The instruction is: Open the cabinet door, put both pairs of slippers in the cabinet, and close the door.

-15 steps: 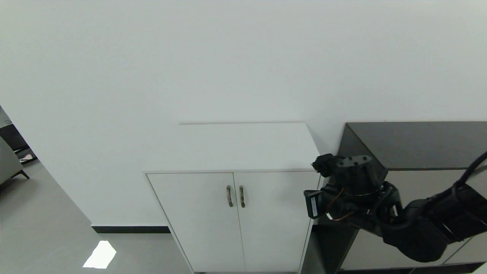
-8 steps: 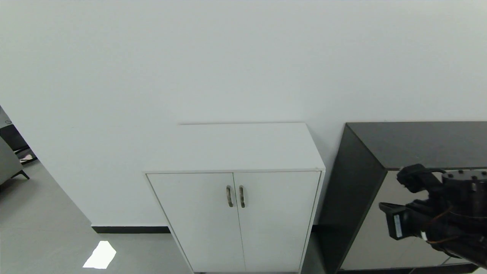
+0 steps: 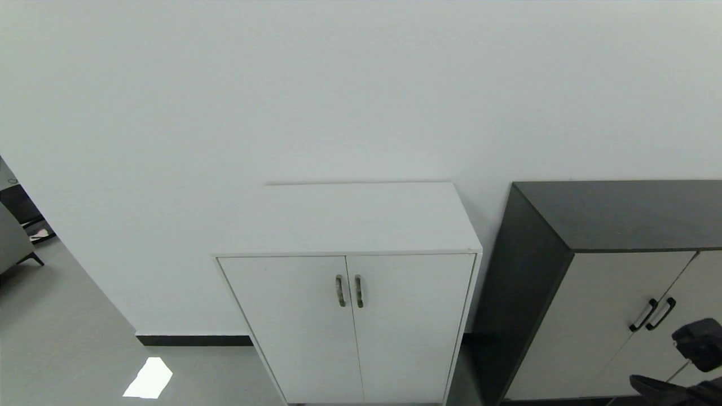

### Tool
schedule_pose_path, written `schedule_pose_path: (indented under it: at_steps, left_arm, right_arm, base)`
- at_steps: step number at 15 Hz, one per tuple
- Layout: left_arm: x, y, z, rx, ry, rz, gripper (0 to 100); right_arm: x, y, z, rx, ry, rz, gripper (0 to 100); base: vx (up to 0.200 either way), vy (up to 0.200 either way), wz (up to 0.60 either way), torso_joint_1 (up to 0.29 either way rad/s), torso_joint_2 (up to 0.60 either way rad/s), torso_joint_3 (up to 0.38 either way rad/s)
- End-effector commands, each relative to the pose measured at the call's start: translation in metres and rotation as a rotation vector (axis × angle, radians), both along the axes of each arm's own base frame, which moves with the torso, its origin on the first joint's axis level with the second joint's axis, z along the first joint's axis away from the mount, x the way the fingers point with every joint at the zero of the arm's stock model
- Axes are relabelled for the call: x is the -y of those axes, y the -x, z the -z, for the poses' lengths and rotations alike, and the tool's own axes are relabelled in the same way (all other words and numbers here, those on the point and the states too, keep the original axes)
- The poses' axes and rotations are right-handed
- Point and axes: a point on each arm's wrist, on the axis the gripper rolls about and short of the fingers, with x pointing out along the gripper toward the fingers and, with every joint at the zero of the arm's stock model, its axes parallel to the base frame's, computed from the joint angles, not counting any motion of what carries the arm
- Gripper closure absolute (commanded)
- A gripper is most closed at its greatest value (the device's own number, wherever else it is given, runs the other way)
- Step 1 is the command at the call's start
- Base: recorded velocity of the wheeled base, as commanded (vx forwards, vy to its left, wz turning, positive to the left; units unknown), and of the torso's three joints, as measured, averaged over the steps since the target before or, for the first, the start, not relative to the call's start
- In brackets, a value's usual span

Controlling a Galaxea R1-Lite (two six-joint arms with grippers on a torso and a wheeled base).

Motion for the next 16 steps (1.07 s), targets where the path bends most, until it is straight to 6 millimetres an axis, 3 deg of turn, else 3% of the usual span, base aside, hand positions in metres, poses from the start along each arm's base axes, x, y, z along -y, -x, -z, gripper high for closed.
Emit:
schedule_pose_path:
  at_steps: [1, 3, 10, 16]
  left_arm:
    - [0.000, 0.000, 0.000, -0.001, 0.001, 0.000, 100]
    - [0.000, 0.000, 0.000, -0.001, 0.001, 0.000, 100]
    - [0.000, 0.000, 0.000, -0.001, 0.001, 0.000, 100]
    - [0.000, 0.000, 0.000, -0.001, 0.001, 0.000, 100]
  right_arm:
    - [0.008, 0.023, -0.002, 0.011, -0.039, -0.012, 100]
    - [0.012, 0.045, 0.000, -0.023, -0.025, -0.092, 100]
    - [0.020, 0.081, 0.012, -0.098, -0.024, -0.171, 100]
    - [0.018, 0.086, 0.010, -0.073, -0.109, -0.281, 100]
  base:
    - [0.000, 0.000, 0.00, 0.000, 0.00, 0.000]
    - [0.000, 0.000, 0.00, 0.000, 0.00, 0.000]
    - [0.000, 0.000, 0.00, 0.000, 0.00, 0.000]
    - [0.000, 0.000, 0.00, 0.000, 0.00, 0.000]
